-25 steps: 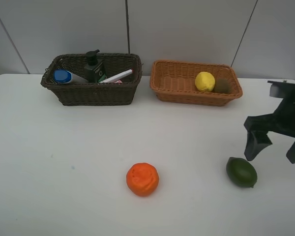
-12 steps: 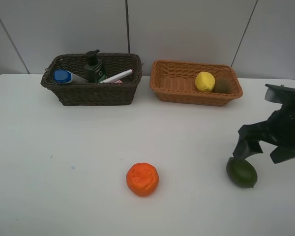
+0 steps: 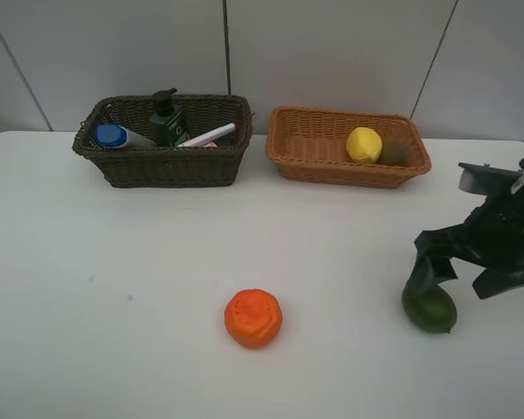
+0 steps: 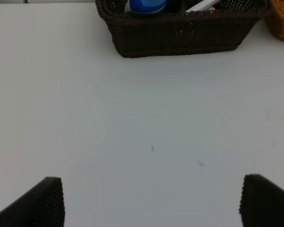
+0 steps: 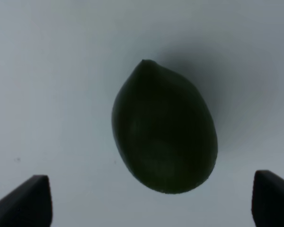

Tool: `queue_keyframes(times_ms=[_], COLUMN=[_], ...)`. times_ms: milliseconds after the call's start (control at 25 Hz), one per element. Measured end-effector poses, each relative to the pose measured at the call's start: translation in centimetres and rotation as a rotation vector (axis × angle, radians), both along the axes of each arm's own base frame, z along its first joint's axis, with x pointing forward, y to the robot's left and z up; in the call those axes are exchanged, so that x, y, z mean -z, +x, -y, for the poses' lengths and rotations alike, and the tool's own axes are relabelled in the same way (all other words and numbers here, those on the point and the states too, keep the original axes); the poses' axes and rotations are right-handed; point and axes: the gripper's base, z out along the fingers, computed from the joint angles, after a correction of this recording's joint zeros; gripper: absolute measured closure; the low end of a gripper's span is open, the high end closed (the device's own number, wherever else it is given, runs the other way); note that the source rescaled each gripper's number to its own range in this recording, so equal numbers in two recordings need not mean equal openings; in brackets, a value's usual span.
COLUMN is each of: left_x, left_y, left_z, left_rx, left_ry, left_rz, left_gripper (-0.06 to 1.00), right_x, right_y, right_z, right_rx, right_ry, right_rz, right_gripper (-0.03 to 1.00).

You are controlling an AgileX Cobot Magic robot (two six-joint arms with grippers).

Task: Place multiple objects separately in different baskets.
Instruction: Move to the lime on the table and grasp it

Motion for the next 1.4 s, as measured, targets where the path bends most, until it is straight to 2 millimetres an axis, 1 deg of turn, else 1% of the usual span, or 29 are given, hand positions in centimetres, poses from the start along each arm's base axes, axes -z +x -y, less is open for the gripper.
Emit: queue_keyframes(times_ms=[200,560,1000,1160,1240,1280,1320,1360,1400], left_x=[0.0,0.0,0.0,0.0,0.0,0.0,0.0,0.0,0.0], left_y=[0.0,0.0,0.0,0.0,0.0,0.0,0.0,0.0,0.0], left_z=[0.0,0.0,0.0,0.0,0.0,0.0,0.0,0.0,0.0], left_rx=[0.000,0.000,0.000,0.000,0.000,0.000,0.000,0.000,0.000], left_ry=[0.000,0.000,0.000,0.000,0.000,0.000,0.000,0.000,0.000], left_rz=[0.000,0.000,0.000,0.000,0.000,0.000,0.000,0.000,0.000], left_gripper=[-0.02,-0.02,-0.02,-0.02,-0.02,-0.02,-0.02,-0.02,-0.02], right_x=[1.6,3.3,7.0,7.4,7.4,7.5,7.5,7.5,7.6], right_y=[0.6,0.8,1.3,1.3,1.4,1.4,1.4,1.3,1.3], right_z=[-0.1,-0.1,-0.2,-0.2,-0.1,-0.1,-0.1,-0.1,-0.1], right_rx=[0.002,0.001,0.006,0.005,0.000,-0.002,-0.003,-0.003,-0.003], right_ry=[-0.010,-0.023,-0.049,-0.052,-0.057,-0.059,-0.060,-0.060,-0.061], right_rz=[-0.040,-0.111,-0.209,-0.224,-0.226,-0.228,-0.229,-0.234,-0.238], right_gripper=[-0.03,-0.03,-0.03,-0.02,0.08,0.20,0.37,0.60,0.80])
